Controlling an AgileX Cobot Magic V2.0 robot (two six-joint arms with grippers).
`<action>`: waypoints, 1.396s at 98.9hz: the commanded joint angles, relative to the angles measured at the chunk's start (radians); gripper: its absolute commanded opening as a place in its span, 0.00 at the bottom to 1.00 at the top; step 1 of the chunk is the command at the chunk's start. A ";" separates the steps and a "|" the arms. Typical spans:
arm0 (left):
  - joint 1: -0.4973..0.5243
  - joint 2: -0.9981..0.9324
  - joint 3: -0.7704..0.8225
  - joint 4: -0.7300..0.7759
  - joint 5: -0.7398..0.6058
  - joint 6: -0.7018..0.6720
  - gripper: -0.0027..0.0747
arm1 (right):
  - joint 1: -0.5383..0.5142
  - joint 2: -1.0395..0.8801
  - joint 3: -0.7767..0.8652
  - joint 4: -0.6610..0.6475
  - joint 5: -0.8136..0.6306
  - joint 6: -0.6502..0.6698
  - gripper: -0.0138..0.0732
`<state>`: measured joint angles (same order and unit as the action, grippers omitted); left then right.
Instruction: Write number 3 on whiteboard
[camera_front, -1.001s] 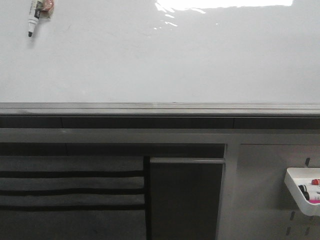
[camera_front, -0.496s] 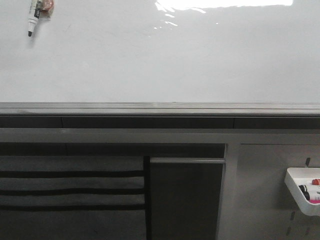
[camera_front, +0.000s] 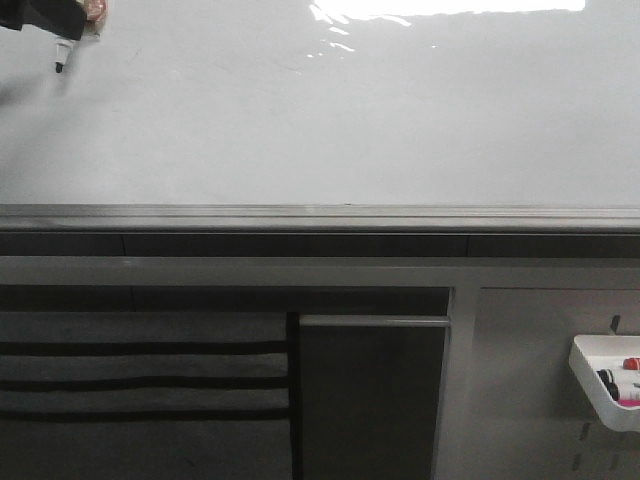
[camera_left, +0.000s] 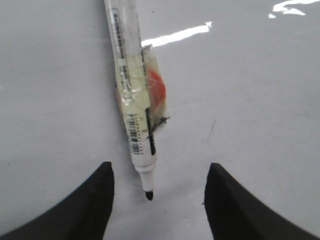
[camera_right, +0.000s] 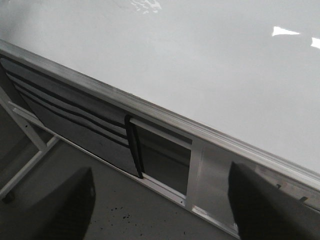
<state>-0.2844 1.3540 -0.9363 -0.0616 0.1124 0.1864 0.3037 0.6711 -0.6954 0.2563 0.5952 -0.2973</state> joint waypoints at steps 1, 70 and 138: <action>0.017 0.014 -0.061 -0.001 -0.093 0.001 0.51 | 0.003 0.005 -0.036 0.010 -0.075 -0.014 0.73; 0.019 0.101 -0.105 -0.008 -0.173 -0.001 0.30 | 0.003 0.005 -0.036 0.010 -0.073 -0.014 0.73; -0.055 -0.144 -0.115 -0.045 0.583 0.283 0.01 | 0.005 0.084 -0.154 0.117 0.163 -0.044 0.73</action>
<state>-0.2944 1.2775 -1.0162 -0.0618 0.5459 0.3574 0.3054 0.7165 -0.7737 0.3319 0.7216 -0.3030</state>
